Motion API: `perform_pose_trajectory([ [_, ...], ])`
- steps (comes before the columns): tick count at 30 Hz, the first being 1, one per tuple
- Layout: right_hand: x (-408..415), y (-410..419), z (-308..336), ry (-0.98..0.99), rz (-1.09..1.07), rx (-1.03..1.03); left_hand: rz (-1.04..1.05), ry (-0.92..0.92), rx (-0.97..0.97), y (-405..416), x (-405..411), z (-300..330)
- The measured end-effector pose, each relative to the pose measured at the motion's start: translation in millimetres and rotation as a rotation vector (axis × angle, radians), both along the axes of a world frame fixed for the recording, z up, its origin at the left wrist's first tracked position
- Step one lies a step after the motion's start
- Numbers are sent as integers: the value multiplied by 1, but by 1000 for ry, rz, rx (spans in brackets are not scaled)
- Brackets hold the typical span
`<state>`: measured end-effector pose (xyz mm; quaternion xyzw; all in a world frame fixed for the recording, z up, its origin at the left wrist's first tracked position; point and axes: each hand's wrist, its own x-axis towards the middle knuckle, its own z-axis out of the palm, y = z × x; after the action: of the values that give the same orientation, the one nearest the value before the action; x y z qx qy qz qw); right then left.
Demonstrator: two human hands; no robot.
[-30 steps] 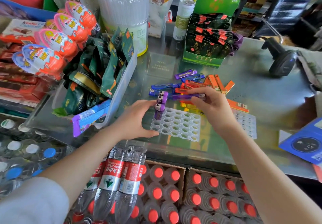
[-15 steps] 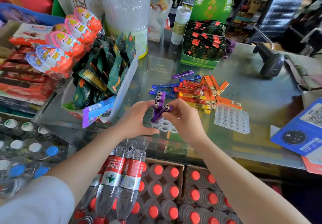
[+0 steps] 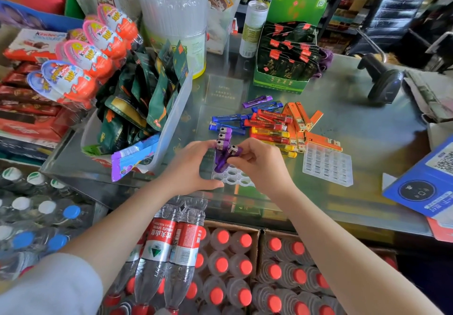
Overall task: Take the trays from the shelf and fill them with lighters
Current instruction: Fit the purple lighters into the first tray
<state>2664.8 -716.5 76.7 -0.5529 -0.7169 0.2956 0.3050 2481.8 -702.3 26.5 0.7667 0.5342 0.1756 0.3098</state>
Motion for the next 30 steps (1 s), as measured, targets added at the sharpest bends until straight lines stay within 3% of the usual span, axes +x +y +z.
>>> perform_pose_trajectory([
  [4, 1, 1, 1, -39, 27, 72, -5, 2, 5, 1, 0, 0],
  [11, -13, -3, -1, -303, 112, 317, -6, -36, -3, 1, 1, 0],
  [16, -5, 2, 6, -357, 167, 187, -10, -30, 1, 1, 0, 0],
  [19, 21, 16, 13, -236, 256, 99, -11, -56, 11, 2, 0, 0],
  [23, 37, 54, 10, -151, 54, 164, -27, -57, 33, 4, -1, -1],
  [27, 38, 104, 3, -467, -11, 212, -36, -46, 16, 4, -3, -1],
  [30, 37, 132, -1, -718, 10, 133, -50, -43, 19, 3, -3, 0],
])
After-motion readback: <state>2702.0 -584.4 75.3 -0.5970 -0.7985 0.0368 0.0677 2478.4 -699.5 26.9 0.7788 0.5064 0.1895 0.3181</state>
